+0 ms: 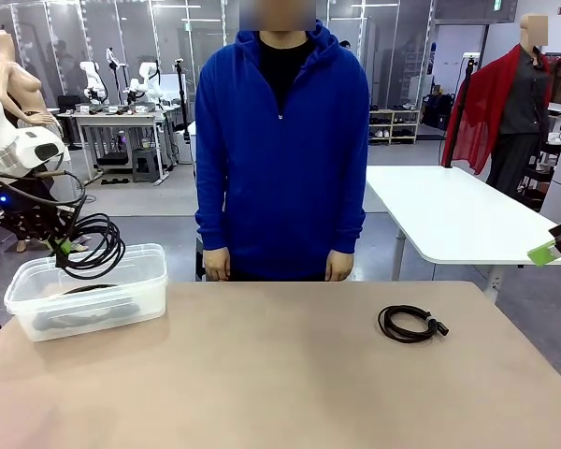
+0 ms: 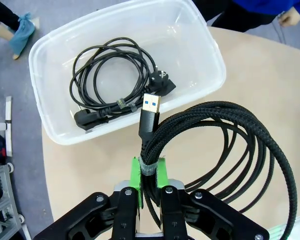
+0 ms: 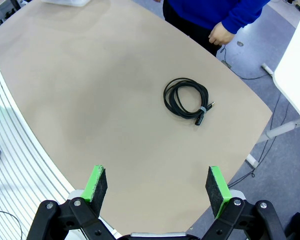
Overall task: Organize and store the cables.
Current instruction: Place the USB Extension Cable into the Organizing box.
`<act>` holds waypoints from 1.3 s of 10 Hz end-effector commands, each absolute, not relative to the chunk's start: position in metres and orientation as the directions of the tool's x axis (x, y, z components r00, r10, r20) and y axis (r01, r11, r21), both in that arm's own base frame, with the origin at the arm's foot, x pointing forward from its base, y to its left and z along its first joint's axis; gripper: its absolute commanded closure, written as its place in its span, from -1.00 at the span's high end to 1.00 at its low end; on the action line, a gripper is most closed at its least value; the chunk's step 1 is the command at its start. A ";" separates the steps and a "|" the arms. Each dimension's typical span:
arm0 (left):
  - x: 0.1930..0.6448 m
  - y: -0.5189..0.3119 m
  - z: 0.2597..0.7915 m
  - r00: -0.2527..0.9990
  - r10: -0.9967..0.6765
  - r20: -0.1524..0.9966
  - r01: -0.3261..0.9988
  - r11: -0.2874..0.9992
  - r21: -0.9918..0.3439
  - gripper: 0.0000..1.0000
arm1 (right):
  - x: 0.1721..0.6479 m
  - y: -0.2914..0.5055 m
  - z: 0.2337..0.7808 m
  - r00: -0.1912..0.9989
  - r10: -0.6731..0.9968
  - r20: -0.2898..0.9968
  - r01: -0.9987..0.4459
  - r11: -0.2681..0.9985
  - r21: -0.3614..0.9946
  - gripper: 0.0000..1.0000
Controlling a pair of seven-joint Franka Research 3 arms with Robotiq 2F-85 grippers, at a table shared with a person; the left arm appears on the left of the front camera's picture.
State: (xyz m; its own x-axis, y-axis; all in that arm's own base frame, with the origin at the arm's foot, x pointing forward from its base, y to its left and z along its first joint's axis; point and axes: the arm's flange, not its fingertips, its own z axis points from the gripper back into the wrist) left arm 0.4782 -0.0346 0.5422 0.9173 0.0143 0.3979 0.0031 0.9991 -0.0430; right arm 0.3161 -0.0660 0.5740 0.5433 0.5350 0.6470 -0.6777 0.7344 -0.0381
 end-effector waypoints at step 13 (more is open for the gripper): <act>0.566 0.034 0.544 0.940 -0.137 0.313 0.122 0.990 0.065 -0.72 | 0.316 -0.068 0.573 0.539 0.536 0.650 -0.683 0.730 -0.036 1.00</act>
State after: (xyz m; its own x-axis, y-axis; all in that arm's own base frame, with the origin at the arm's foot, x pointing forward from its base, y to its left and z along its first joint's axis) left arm 0.5560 0.0320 0.5362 0.9325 -0.1442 0.3313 0.1209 0.9886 0.0903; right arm 0.3161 -0.0660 0.5740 0.5433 0.5349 0.6471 -0.6776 0.7345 -0.0382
